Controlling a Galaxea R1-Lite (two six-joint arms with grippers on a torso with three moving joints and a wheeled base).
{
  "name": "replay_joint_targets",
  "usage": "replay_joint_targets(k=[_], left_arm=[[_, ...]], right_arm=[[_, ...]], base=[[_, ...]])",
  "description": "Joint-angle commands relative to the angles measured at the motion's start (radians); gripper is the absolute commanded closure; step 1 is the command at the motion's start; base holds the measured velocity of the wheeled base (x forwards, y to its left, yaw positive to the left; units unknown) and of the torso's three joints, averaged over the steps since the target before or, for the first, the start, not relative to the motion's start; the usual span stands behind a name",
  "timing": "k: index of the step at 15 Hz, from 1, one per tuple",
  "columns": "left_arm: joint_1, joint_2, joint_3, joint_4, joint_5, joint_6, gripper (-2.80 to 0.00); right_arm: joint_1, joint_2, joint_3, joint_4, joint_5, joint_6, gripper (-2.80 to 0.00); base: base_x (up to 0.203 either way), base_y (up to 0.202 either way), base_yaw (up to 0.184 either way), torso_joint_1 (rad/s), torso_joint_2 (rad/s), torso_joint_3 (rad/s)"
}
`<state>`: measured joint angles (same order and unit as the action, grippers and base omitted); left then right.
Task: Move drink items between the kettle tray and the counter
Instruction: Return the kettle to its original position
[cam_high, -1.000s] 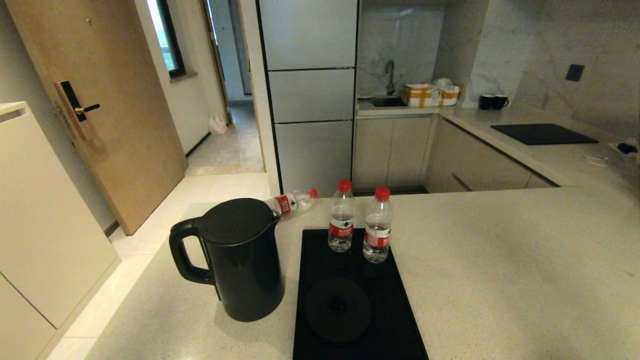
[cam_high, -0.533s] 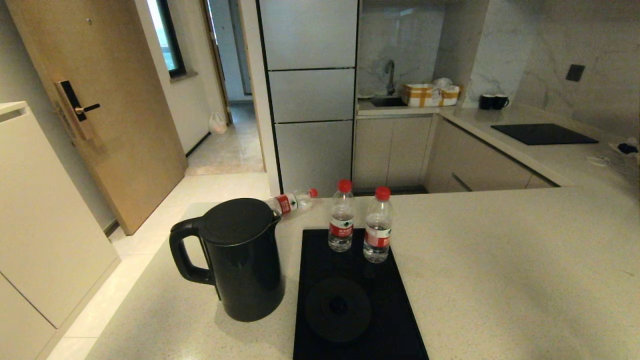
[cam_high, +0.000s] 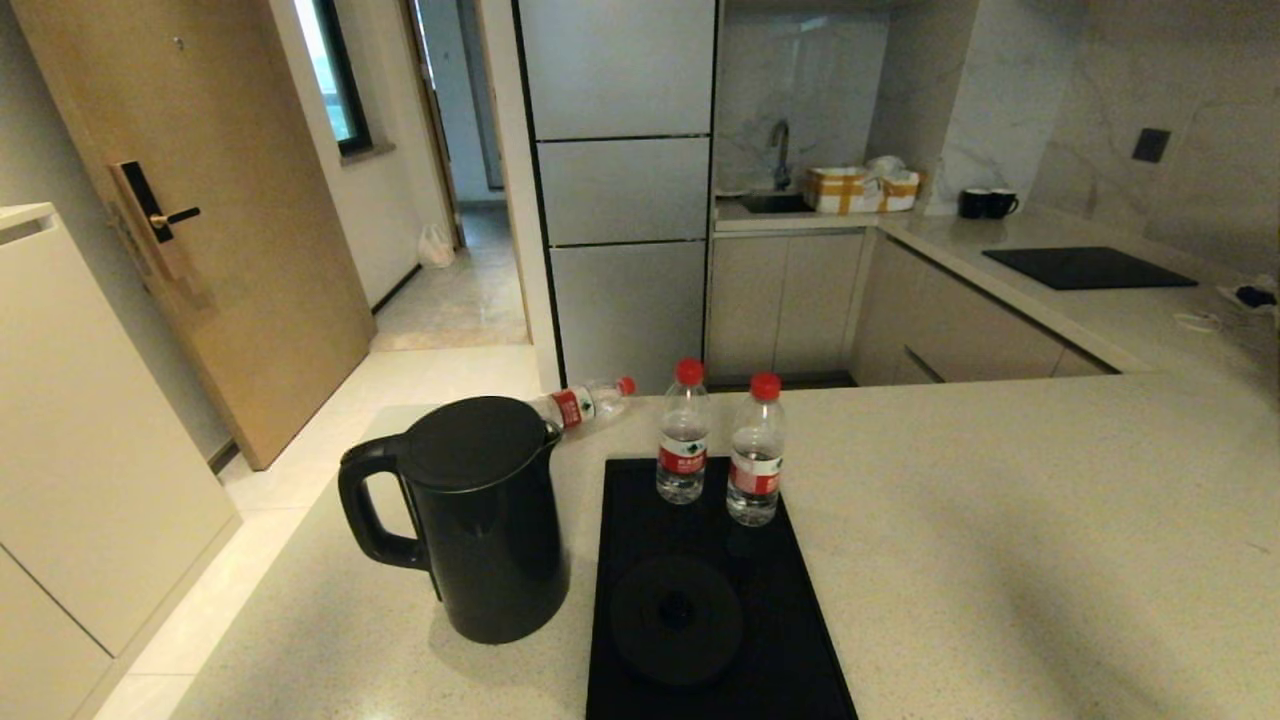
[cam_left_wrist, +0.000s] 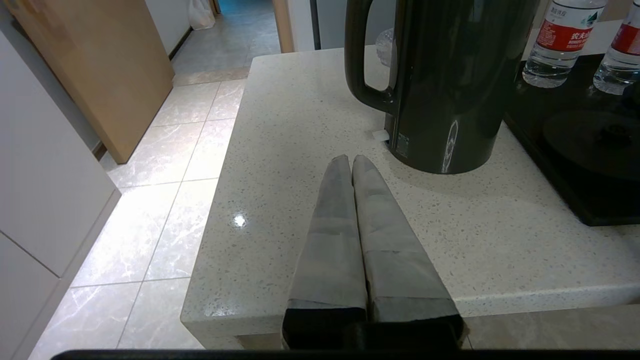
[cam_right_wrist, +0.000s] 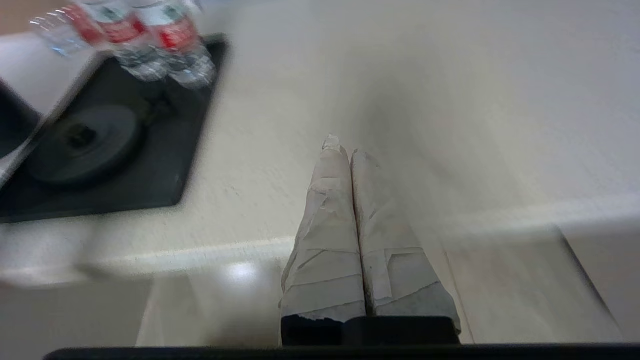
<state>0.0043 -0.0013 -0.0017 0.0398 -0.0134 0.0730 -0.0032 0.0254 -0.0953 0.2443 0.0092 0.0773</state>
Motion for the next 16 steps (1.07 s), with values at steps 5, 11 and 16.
replay_joint_targets(k=[5,11,16], left_arm=[[0.0,0.0,0.0,0.0,0.0,0.001,0.0],[0.0,0.0,0.0,0.0,0.0,0.001,0.0],[0.0,0.0,0.0,0.004,-0.003,0.017,0.0]], right_arm=[[0.0,-0.025,0.078,-0.191,0.004,-0.158,0.0],[0.0,-0.025,0.083,-0.211,-0.002,-0.103,0.0],[0.0,-0.025,0.083,-0.212,-0.002,-0.103,0.0]], base=[[0.0,0.0,0.0,0.0,0.0,0.0],[0.0,0.0,0.0,0.0,0.0,0.0],[0.0,0.0,0.0,0.0,0.0,0.0]])
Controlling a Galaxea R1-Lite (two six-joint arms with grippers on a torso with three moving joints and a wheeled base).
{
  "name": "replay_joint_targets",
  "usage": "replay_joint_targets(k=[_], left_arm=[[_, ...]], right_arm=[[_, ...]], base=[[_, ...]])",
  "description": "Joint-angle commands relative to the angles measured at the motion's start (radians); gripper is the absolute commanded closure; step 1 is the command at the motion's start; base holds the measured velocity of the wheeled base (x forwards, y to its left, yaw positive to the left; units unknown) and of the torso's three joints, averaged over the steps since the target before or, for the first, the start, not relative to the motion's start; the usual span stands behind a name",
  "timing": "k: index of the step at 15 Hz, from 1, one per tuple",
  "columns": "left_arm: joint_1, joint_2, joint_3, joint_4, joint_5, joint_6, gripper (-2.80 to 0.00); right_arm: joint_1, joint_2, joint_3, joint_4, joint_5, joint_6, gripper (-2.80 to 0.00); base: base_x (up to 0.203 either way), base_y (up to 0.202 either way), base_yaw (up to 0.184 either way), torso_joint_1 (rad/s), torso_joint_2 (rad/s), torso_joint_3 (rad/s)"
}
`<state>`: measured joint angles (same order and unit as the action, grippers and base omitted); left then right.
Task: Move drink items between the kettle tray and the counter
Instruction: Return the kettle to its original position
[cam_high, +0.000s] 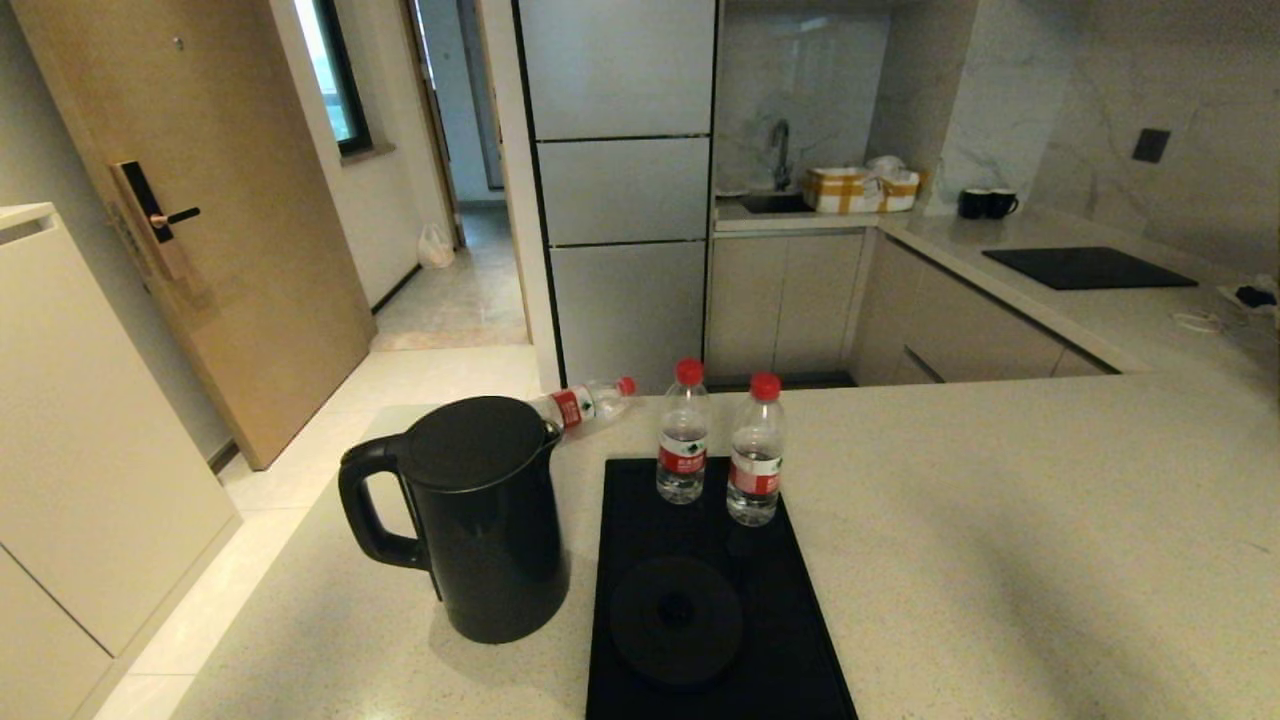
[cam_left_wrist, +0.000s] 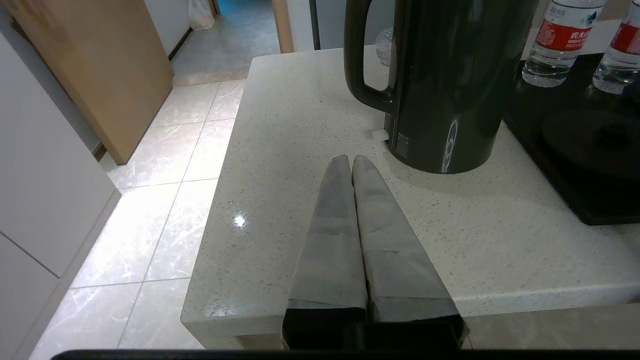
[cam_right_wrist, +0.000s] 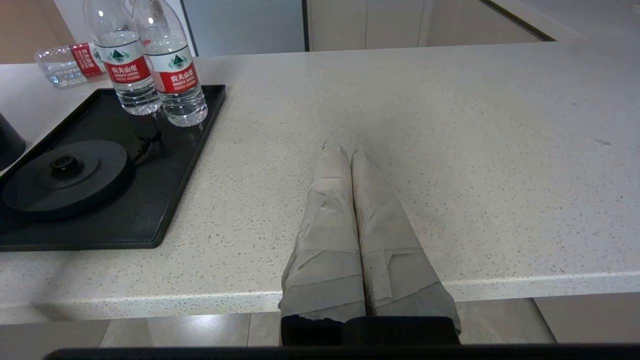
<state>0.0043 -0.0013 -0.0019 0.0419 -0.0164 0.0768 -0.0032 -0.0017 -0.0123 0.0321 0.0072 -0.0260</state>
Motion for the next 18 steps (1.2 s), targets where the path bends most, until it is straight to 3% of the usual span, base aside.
replay_joint_targets(k=[1,5,8,10,12,14,17,18], left_arm=[[0.0,0.002,-0.004,0.009,0.0,0.063,0.0],[0.0,0.008,-0.025,0.055,0.005,0.046,0.0],[0.001,0.093,-0.122,0.096,0.009,0.039,0.0],[0.002,0.229,-0.189,0.094,0.011,0.021,0.0],[-0.002,0.474,-0.225,0.058,0.007,0.007,0.0],[-0.006,0.727,-0.223,-0.068,0.003,-0.006,0.0],[-0.016,1.062,-0.176,-0.391,-0.005,-0.034,0.0],[-0.02,1.172,-0.15,-0.547,-0.006,-0.044,0.0]], right_arm=[[0.0,0.002,0.0,0.002,0.0,0.0,0.0],[0.0,0.002,0.0,0.002,0.0,0.0,0.0],[0.0,0.002,0.0,0.002,0.0,0.0,0.0],[0.0,0.002,0.0,0.002,0.0,0.0,0.0],[0.0,0.002,0.0,0.002,0.0,0.0,0.0],[0.0,0.002,0.0,0.002,0.0,0.0,0.0],[0.0,0.002,0.0,0.002,0.0,0.0,0.0],[0.0,0.002,0.0,0.002,0.0,0.0,0.0]], base=[[0.0,0.0,0.0,0.0,0.0,0.0],[0.0,0.0,0.0,0.0,0.0,0.0],[0.0,0.0,0.0,0.0,0.0,0.0],[0.0,0.0,0.0,0.0,0.0,0.0],[0.0,0.0,0.0,0.0,0.0,0.0],[0.0,0.0,0.0,0.0,0.0,0.0],[0.0,0.0,0.0,0.0,0.0,0.0],[0.0,0.0,0.0,0.0,0.0,0.0]])
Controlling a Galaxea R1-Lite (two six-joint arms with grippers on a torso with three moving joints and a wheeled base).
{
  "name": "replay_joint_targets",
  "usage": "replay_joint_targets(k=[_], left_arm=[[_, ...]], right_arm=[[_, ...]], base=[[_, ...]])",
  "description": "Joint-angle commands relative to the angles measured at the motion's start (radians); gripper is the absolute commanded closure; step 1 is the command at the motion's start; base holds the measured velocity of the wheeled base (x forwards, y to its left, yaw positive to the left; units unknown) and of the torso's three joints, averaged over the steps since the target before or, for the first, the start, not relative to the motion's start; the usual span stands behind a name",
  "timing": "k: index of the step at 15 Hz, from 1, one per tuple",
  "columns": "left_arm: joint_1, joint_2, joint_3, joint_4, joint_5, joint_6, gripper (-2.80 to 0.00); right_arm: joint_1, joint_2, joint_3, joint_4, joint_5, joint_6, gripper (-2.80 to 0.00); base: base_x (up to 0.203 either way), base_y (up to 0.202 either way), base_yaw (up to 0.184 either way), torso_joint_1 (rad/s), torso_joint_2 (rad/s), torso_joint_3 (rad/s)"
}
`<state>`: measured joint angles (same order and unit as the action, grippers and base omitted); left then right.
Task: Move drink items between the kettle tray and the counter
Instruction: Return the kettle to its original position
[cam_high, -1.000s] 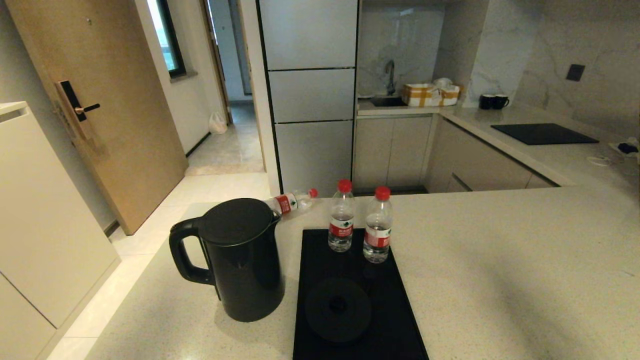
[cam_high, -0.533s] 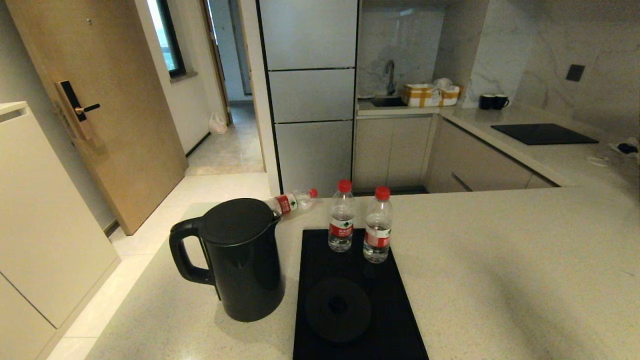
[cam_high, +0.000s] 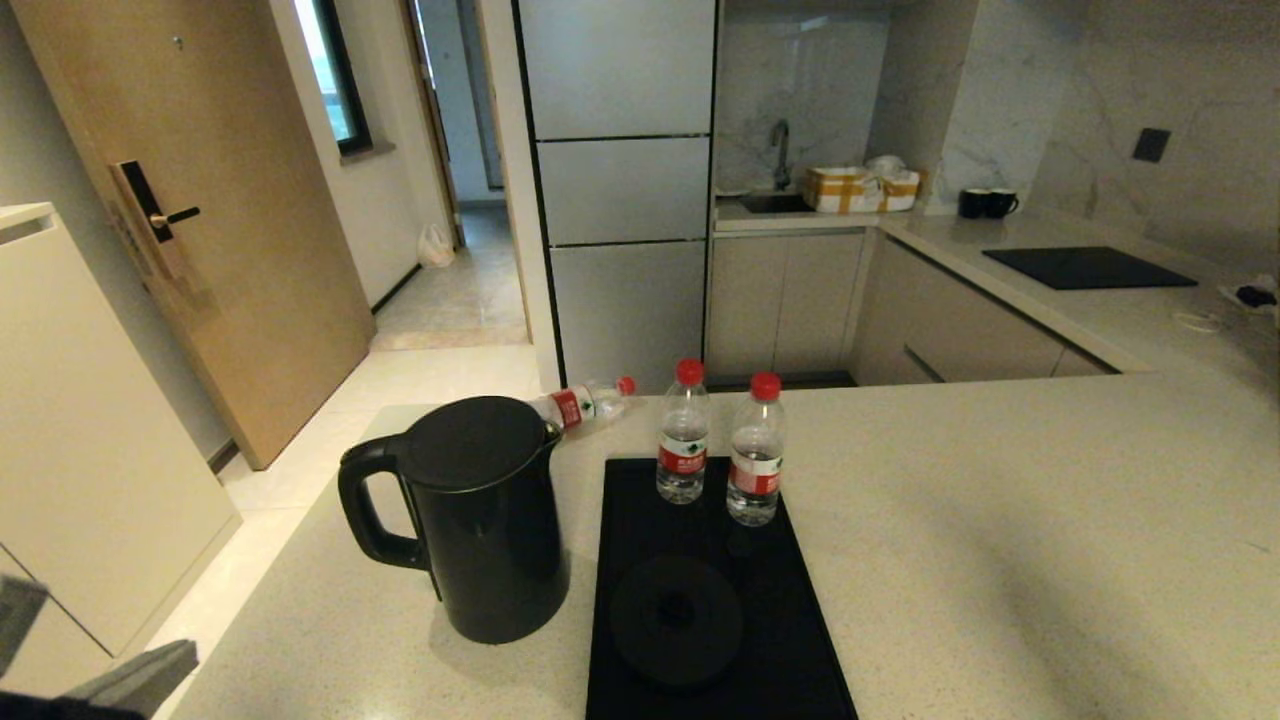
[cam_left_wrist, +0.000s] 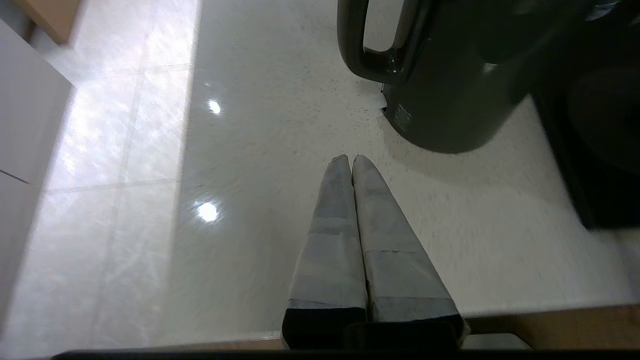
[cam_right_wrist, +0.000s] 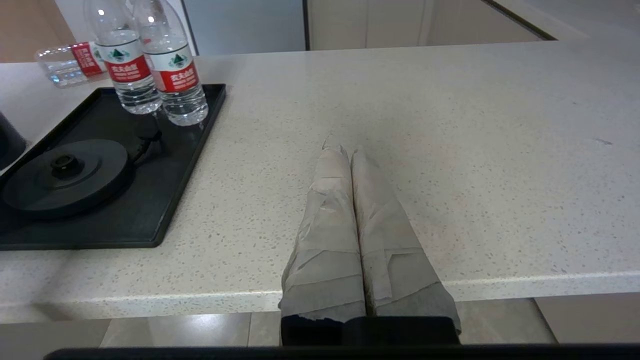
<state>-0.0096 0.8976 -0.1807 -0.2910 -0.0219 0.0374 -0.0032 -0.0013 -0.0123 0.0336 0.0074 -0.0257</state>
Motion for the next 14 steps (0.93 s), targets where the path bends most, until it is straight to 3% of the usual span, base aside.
replay_joint_targets(k=[1,4,7,11,12,14], left_arm=[[-0.012,0.414,0.059,-0.398,0.002,-0.014,0.0],[-0.054,0.79,0.126,-0.918,0.082,-0.053,0.0],[-0.166,0.91,0.147,-1.195,0.227,-0.104,0.0],[-0.229,0.868,0.119,-1.212,0.322,-0.08,0.0],[-0.246,0.875,0.127,-1.212,0.357,-0.072,-2.8],[-0.259,0.885,0.136,-1.212,0.372,-0.074,-2.8]], right_arm=[[0.0,0.001,0.0,0.0,0.0,0.0,0.0],[0.002,0.001,0.0,0.0,0.0,0.0,0.0],[0.0,0.001,0.0,0.0,0.0,0.0,0.0],[0.0,0.001,0.0,0.0,0.0,0.0,0.0],[0.0,0.001,0.0,0.0,0.0,0.0,0.0],[0.0,0.001,0.0,0.0,0.0,0.0,0.0]], base=[[0.0,0.0,0.0,0.0,0.0,0.0],[0.0,0.0,0.0,0.0,0.0,0.0],[0.0,0.0,0.0,0.0,0.0,0.0],[0.0,0.0,0.0,0.0,0.0,0.0],[0.0,0.0,0.0,0.0,0.0,0.0],[0.0,0.0,0.0,0.0,0.0,0.0]])
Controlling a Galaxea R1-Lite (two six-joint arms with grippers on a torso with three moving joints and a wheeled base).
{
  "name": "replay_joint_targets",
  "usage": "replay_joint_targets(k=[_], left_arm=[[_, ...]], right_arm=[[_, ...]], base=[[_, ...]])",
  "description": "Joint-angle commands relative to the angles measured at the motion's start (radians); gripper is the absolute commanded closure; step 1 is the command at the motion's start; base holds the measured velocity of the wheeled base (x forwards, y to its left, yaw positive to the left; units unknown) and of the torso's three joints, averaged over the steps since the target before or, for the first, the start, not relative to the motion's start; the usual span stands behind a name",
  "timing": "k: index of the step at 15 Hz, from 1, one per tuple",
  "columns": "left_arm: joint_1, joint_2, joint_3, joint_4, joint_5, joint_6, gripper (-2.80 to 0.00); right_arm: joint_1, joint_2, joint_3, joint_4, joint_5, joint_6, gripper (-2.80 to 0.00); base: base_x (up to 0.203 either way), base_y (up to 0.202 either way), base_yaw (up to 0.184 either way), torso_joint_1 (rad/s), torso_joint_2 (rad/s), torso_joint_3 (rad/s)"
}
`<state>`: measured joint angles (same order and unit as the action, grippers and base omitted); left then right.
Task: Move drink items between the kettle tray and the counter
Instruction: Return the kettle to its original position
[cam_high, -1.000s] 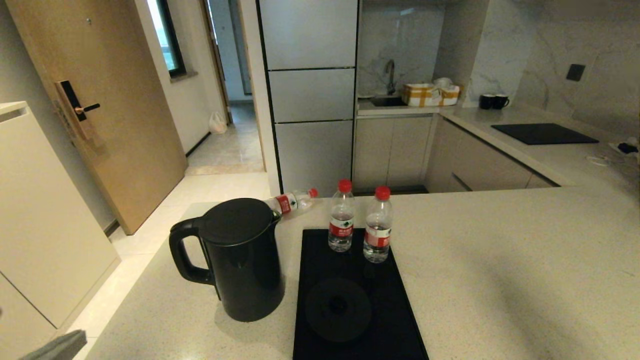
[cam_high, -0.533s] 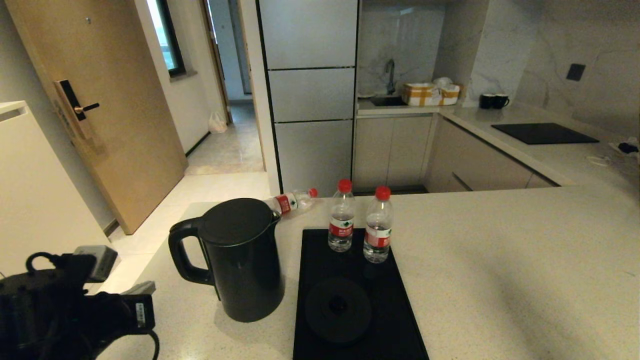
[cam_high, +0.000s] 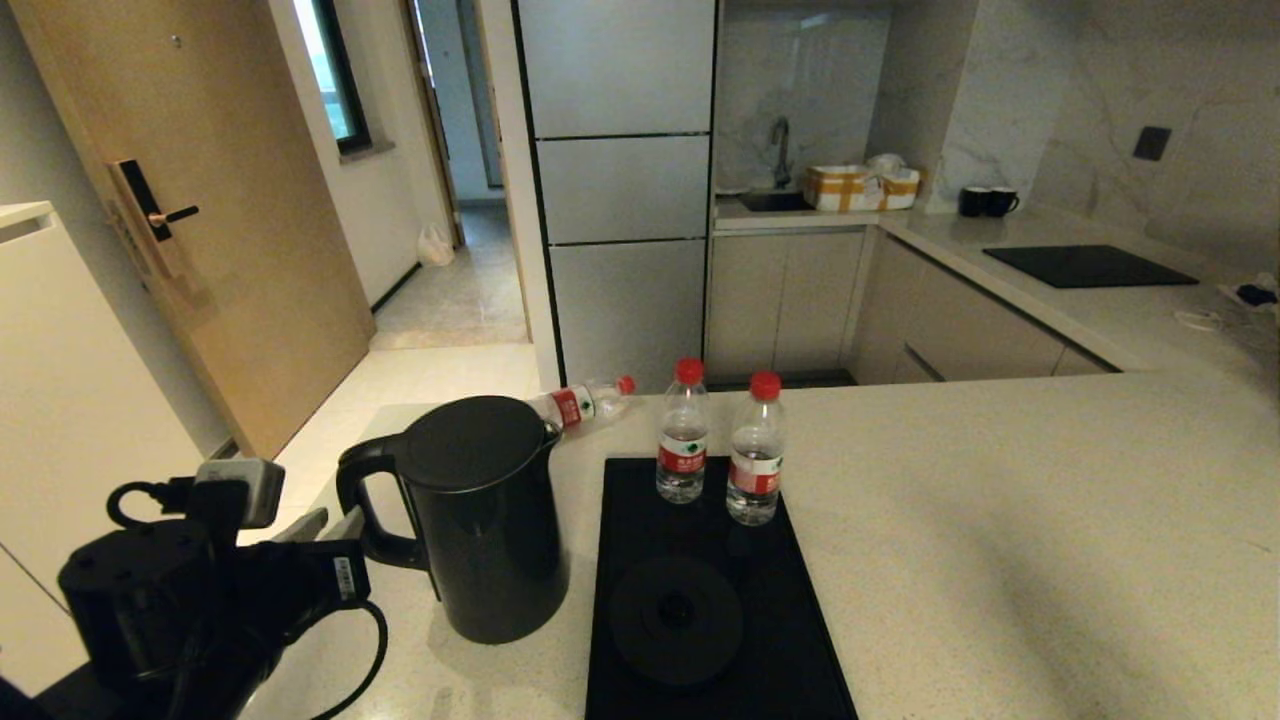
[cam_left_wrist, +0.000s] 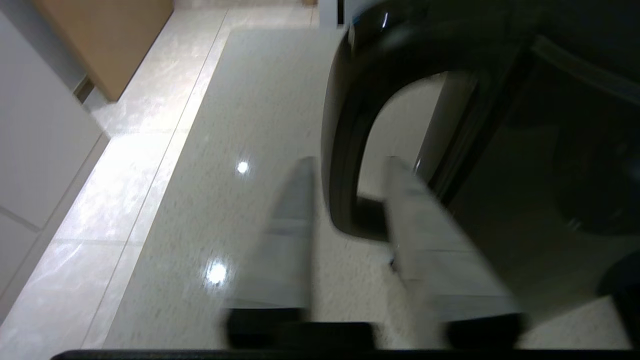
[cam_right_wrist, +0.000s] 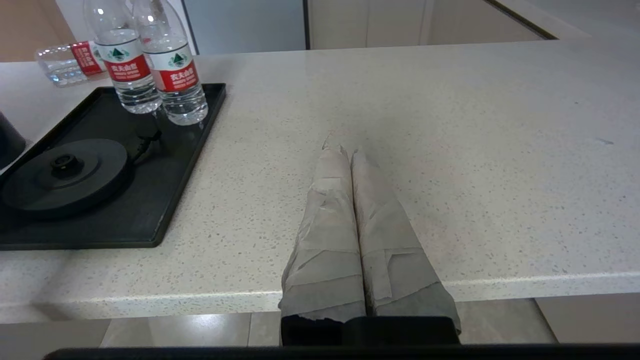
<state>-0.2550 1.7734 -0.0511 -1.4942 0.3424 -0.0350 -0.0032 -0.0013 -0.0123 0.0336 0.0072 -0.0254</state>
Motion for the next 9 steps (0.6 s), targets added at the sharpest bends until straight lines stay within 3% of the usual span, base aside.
replay_joint_targets(k=[1,9], left_arm=[[-0.015,0.009,0.007,-0.009,0.009,-0.002,-2.8],[-0.013,0.024,0.014,-0.009,0.046,0.003,-2.8]], right_arm=[[0.0,0.001,0.0,0.0,0.0,-0.001,0.0],[0.0,0.001,0.0,0.0,0.0,-0.001,0.0]], base=[[0.0,0.0,0.0,0.0,0.0,0.0],[0.0,0.0,0.0,0.0,0.0,0.0]])
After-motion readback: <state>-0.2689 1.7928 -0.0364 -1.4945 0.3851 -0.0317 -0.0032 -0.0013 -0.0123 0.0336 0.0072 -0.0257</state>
